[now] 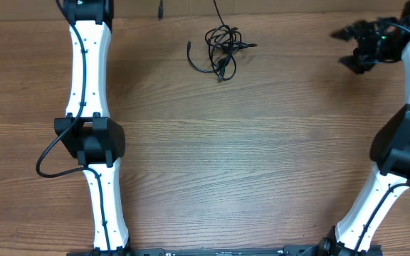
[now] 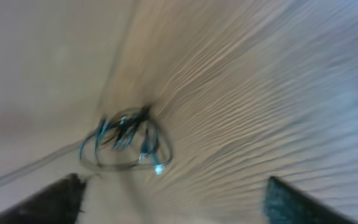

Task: Untangle cables
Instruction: 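Move the open right gripper back toward the cable bundle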

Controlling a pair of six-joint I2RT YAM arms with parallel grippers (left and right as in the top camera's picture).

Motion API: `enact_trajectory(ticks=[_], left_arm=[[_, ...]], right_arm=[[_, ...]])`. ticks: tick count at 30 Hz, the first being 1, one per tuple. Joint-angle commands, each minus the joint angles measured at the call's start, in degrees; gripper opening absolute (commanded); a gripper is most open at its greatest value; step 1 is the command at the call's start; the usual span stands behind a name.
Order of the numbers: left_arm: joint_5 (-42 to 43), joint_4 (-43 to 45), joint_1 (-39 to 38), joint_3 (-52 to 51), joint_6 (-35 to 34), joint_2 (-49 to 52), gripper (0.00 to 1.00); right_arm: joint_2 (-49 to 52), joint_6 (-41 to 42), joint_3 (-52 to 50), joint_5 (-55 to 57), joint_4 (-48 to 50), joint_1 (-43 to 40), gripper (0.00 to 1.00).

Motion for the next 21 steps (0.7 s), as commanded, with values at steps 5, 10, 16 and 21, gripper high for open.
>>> enact_trajectory(ticks=[5, 10, 16, 21], left_arm=[[-0.7, 0.22, -1.49, 1.33, 1.55, -0.28, 0.04], [-0.63, 0.22, -1.68, 1.33, 1.53, -0.28, 0.04], [-0.09, 0.22, -1.68, 1.33, 1.51, -0.28, 0.04], [0.61, 0.22, -1.68, 1.33, 1.51, -0.28, 0.04]], right_arm=[[-0.07, -1.49, -0.28, -4.46, 0.79, 10.12, 1.0], [-0.07, -4.26, -0.28, 4.07, 2.47, 17.11, 1.0], [-0.07, -0.2, -0.28, 8.76, 3.02, 23.15, 1.0], [-0.04, 20.04, -0.28, 15.76, 4.63, 25.44, 1.0]])
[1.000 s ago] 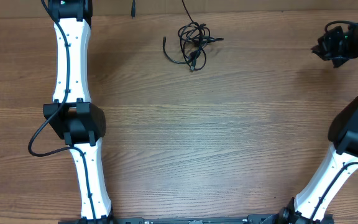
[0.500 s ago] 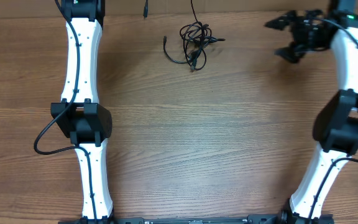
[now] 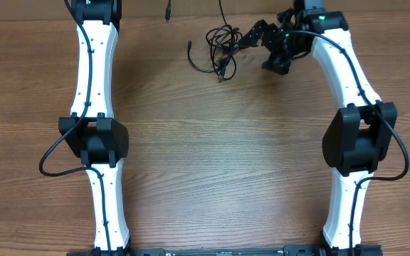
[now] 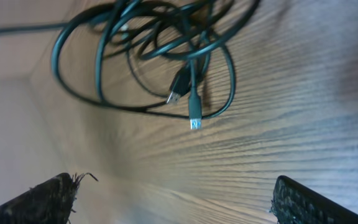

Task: Untangle cables
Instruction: 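Move the open right gripper back toward the cable bundle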

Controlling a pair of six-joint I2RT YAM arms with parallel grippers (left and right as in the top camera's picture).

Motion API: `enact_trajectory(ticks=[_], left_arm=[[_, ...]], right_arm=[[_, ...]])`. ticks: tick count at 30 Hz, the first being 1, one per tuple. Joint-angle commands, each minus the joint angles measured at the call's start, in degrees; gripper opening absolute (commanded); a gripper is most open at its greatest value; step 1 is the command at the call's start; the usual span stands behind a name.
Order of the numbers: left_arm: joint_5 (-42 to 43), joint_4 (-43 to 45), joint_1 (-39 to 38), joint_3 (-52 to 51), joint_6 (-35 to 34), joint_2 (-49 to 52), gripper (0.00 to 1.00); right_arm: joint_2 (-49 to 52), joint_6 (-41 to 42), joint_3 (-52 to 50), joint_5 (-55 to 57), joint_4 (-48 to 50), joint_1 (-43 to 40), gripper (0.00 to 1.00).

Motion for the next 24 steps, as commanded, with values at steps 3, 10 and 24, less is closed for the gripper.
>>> enact_trajectory(ticks=[3, 10, 24], left_arm=[[1.86, 0.22, -0.22, 1.33, 1.36, -0.31, 0.04], [4.31, 0.22, -0.22, 1.33, 1.36, -0.31, 0.04], [4.76, 0.24, 0.02, 1.33, 1.57, -0.31, 0.04]], right_arm=[[-0.04, 23.5, -0.28, 5.7, 5.66, 0.2, 1.0], [0.85, 44.17, -0.35, 12.24, 10.03, 0.37, 1.0], [10.25, 50.71, -0.39, 0.46, 18.43, 0.48, 1.0]])
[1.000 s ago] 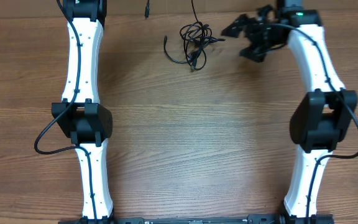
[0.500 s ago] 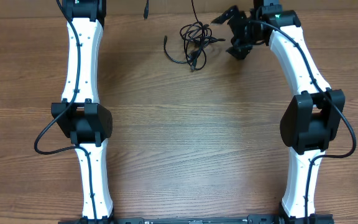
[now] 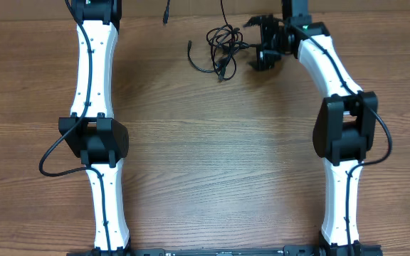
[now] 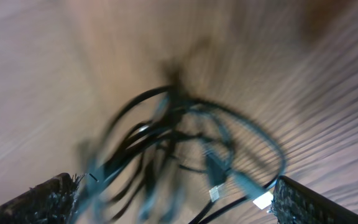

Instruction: Untangle cables

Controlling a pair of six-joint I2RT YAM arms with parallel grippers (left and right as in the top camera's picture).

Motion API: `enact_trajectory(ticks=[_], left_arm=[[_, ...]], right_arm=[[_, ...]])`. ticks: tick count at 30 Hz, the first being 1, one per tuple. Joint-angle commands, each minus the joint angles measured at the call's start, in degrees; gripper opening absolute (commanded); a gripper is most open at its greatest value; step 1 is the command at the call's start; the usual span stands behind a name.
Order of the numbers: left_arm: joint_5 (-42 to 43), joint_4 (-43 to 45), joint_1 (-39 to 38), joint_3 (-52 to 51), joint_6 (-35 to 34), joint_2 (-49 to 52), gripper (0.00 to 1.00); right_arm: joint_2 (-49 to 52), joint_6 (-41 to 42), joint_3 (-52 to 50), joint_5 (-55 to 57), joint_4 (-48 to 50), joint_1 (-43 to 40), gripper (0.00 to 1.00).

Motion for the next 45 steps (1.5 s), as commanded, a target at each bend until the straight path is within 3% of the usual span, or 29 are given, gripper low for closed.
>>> enact_trajectory(ticks=[1, 2, 5, 6, 7, 14, 16, 20, 23, 26, 31, 37, 40, 41, 43, 44, 45], left_arm=[[1.11, 0.22, 0.11, 1.33, 1.55, -0.28, 0.04], [1.11, 0.2, 0.2, 1.33, 1.55, -0.28, 0.04], [1.11, 0.2, 0.42, 1.33, 1.55, -0.28, 0.04], [1.11, 0.22, 0.52, 1.33, 1.55, -0.28, 0.04], [1.11, 0.22, 0.57, 1.33, 1.55, -0.28, 0.04], [1.14, 0.2, 0.59, 1.33, 1.77, -0.28, 0.04], [1.14, 0.2, 0.61, 1.33, 1.79, -0.28, 0.04], [1.42, 0.2, 0.61, 1.33, 1.79, -0.28, 0.04], [1.55, 0.2, 0.61, 1.33, 1.77, -0.28, 0.04], [1.68, 0.2, 0.61, 1.33, 1.77, -0.28, 0.04], [2.14, 0.2, 0.61, 1.33, 1.77, -0.28, 0.04], [2.12, 0.2, 0.61, 1.33, 1.77, -0.28, 0.04], [2.08, 0.22, 0.61, 1.33, 1.81, -0.28, 0.04], [2.08, 0.2, 0.61, 1.33, 1.97, -0.28, 0.04], [2.08, 0.2, 0.61, 1.33, 2.01, -0.28, 0.04], [2.08, 0.2, 0.61, 1.33, 2.01, -0.28, 0.04], [2.08, 0.2, 0.61, 1.33, 2.01, -0.28, 0.04]], right_arm=[[0.63, 1.73, -0.26, -1.95, 0.09, -0.02, 0.97], [0.63, 1.75, -0.26, -1.53, 0.17, -0.04, 0.86], [0.63, 1.75, -0.26, -1.57, 1.03, -0.04, 0.23], [0.63, 1.77, -0.26, -1.62, 1.01, -0.04, 0.09], [0.63, 1.75, -0.26, -1.62, 1.01, -0.04, 0.04], [0.63, 1.03, -0.26, -1.64, 1.01, -0.04, 0.04], [0.63, -1.31, -0.26, -1.88, 1.25, -0.04, 0.12], [0.63, -5.68, -0.26, -2.54, 1.36, -0.22, 0.07], [0.63, -8.76, -0.26, -2.73, 1.84, -0.42, 0.49], [0.63, -9.11, -0.26, -2.73, 1.86, -0.61, 0.68], [0.63, -9.2, -0.26, -2.64, 1.86, -1.46, 0.77], [0.63, -10.16, -0.26, -3.61, 1.81, -3.32, 0.79], [0.63, -10.16, -0.26, -4.46, 1.81, -3.89, 0.76], [0.63, -10.16, -0.26, -4.63, 1.81, -3.93, 0.66], [0.61, -10.16, -0.26, -4.66, 1.81, -3.93, 0.18], [0.61, -10.14, -0.26, -4.66, 1.84, -3.93, 0.07], [0.63, -10.14, -0.26, -4.66, 1.84, -3.82, 0.04]])
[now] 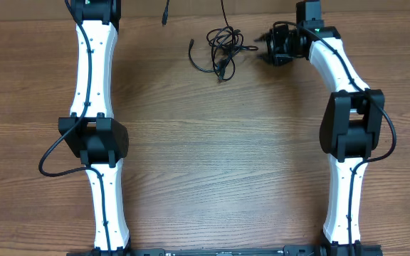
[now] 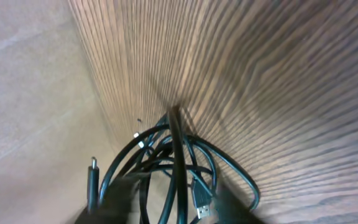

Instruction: Untangle cables

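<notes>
A tangle of thin black cables lies on the wooden table near its far edge. One strand runs from it up past the top edge. My right gripper is just right of the tangle and points left at it. In the right wrist view the loops fill the lower middle, with a USB plug among them. One straight strand runs down between the blurred fingers. The right gripper is open, with a narrow gap. My left gripper is out of view beyond the top edge.
The wooden table spreads toward the front. A loose black plug hangs at the far edge, left of the tangle. The left arm stretches along the left side and the right arm along the right.
The right gripper has shifted slightly right and back from the tangle. Its fingers stand closer together in the wrist view, now with a strand between them. The tangle lies where it was.
The right gripper started far off at the table's right back corner, open. Then it was beside the tangle's right side, wide open. Then it was closer over the loops. Now it sits at the tangle's right end, fingers narrowed around a strand. The left arm stayed still.
</notes>
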Controlling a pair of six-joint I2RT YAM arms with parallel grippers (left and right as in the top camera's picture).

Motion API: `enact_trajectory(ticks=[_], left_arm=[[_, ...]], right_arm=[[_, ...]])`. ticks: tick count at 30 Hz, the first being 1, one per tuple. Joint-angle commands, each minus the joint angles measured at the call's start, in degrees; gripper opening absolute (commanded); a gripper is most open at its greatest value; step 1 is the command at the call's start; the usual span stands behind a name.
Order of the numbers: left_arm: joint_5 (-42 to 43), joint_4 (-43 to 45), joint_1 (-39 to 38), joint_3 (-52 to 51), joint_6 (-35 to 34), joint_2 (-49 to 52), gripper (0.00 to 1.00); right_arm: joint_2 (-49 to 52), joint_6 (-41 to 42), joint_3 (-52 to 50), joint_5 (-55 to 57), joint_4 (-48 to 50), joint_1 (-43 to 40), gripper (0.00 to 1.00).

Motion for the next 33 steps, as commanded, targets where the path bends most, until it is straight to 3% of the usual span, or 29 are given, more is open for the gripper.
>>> enact_trajectory(ticks=[1, 3, 4, 6, 7, 8, 10, 13, 16, 17, 18, 19, 20, 30, 33], left_arm=[[0.98, 0.2, 0.37, 1.33, 1.84, -0.31, 0.04], [1.01, 0.2, 0.37, 1.33, 2.25, -0.31, 0.04], [0.98, 0.2, 0.37, 1.33, 2.25, -0.31, 0.04], [0.98, 0.2, 0.37, 1.33, 2.25, -0.31, 0.04], [0.98, 0.2, 0.37, 1.33, 2.25, -0.31, 0.04], [0.98, 0.2, 0.37, 1.33, 2.25, -0.31, 0.04], [0.98, 0.2, 0.37, 1.33, 2.25, -0.31, 0.04], [0.98, 0.2, 0.37, 1.33, 2.25, -0.31, 0.04], [1.01, 0.2, 0.37, 1.33, 2.23, -0.31, 0.04], [1.01, 0.2, 0.37, 1.33, 2.23, -0.31, 0.04], [1.01, 0.2, 0.37, 1.33, 2.23, -0.31, 0.04], [1.01, 0.2, 0.37, 1.33, 2.23, -0.31, 0.04], [1.01, 0.2, 0.37, 1.33, 2.23, -0.31, 0.04], [1.01, 0.2, 0.37, 1.33, 2.23, -0.31, 0.04], [1.01, 0.2, 0.37, 1.33, 2.23, -0.31, 0.04]], right_arm=[[-0.66, -0.24, 0.33, -0.87, 0.17, 0.57, 0.04], [-0.68, -0.24, 0.33, -1.05, 0.17, 0.9, 0.04], [-0.66, -0.24, 0.33, -1.05, 0.17, 1.09, 0.08], [-0.66, -0.24, 0.33, -1.03, 0.17, 1.33, 0.49], [-0.66, -0.24, 0.33, -1.03, 0.17, 1.46, 0.65], [-0.66, -0.26, 0.33, -1.03, 0.17, 1.51, 0.73], [-0.66, -0.26, 0.33, -1.05, 0.17, 1.53, 0.81], [-0.66, -0.26, 0.33, -1.07, 0.17, 1.55, 0.82], [-0.68, -0.24, 0.33, -1.03, 0.17, 1.55, 0.81], [-0.66, -0.24, 0.33, -1.03, 0.17, 1.55, 0.76], [-0.66, -0.24, 0.33, -1.03, 0.17, 1.55, 0.54], [-0.66, -0.24, 0.33, -1.03, 0.17, 1.55, 0.2], [-0.66, -0.24, 0.33, -1.03, 0.17, 1.55, 0.04], [-0.66, -0.31, 0.33, -1.05, 0.17, 1.55, 0.04], [-0.68, -3.74, 0.59, -2.62, 1.38, 0.57, 0.04]])
